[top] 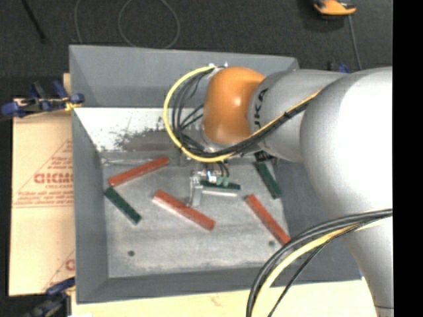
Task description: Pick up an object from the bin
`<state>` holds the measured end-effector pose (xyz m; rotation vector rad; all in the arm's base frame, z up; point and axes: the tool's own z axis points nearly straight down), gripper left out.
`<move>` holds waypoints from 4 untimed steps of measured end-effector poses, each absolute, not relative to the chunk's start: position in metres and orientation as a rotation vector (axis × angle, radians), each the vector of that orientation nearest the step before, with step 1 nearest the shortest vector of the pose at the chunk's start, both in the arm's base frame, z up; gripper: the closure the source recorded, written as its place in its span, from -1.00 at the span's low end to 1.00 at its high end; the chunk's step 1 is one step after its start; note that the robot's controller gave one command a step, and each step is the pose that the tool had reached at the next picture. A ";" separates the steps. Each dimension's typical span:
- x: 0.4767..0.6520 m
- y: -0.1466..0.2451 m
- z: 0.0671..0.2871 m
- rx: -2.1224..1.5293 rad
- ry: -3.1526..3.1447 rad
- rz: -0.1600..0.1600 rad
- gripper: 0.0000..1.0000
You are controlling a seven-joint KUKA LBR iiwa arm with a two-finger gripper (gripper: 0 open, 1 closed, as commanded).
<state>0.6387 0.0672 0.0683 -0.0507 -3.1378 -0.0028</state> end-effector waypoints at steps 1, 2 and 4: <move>0.623 0.184 0.074 -0.263 -3.135 -0.009 -1.00; 0.646 0.198 0.074 0.415 -3.121 -0.001 -1.00; 0.587 0.155 0.133 2.427 -1.999 0.003 -1.00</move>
Offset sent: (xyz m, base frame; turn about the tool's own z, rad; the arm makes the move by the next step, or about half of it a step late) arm -0.0162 0.1119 0.0045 0.1428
